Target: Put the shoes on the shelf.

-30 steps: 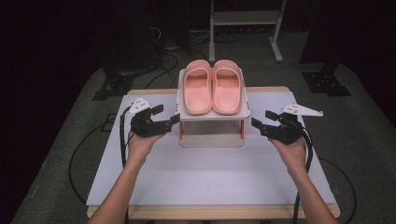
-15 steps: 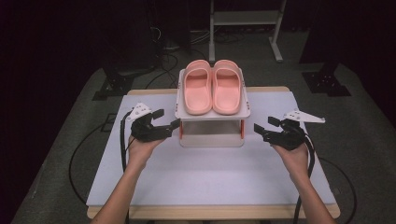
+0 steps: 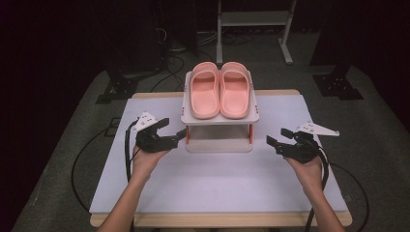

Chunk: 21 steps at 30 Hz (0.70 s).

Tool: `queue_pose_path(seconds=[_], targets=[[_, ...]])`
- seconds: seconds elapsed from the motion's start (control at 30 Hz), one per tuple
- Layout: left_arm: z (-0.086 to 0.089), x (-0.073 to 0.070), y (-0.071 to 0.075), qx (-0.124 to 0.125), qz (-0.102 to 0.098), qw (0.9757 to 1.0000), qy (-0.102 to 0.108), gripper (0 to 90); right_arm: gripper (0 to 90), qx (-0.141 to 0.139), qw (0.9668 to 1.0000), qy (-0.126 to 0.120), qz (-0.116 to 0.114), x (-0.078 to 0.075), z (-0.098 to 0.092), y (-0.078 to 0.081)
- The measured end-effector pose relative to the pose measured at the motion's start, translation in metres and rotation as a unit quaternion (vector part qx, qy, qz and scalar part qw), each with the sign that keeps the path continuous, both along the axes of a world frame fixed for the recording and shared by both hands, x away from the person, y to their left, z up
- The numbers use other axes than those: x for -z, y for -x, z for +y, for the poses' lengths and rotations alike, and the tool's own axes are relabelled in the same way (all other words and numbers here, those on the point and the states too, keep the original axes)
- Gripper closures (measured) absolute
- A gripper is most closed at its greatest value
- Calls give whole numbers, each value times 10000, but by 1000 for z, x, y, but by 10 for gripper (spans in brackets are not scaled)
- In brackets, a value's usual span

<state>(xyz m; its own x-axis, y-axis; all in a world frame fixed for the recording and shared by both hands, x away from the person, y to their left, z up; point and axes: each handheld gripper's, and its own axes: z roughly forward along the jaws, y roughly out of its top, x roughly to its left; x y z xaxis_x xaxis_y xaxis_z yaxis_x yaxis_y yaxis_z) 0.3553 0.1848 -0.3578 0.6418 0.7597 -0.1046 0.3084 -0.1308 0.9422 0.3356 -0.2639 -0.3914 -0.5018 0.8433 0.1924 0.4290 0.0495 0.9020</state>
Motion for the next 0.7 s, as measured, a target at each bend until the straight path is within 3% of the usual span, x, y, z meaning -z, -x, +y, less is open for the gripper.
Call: queue_pose_path(seconds=[0.7], targets=[[9,21,10,-128,95,9999,3,101,240,50,10000,-57,14,13,-11,12]])
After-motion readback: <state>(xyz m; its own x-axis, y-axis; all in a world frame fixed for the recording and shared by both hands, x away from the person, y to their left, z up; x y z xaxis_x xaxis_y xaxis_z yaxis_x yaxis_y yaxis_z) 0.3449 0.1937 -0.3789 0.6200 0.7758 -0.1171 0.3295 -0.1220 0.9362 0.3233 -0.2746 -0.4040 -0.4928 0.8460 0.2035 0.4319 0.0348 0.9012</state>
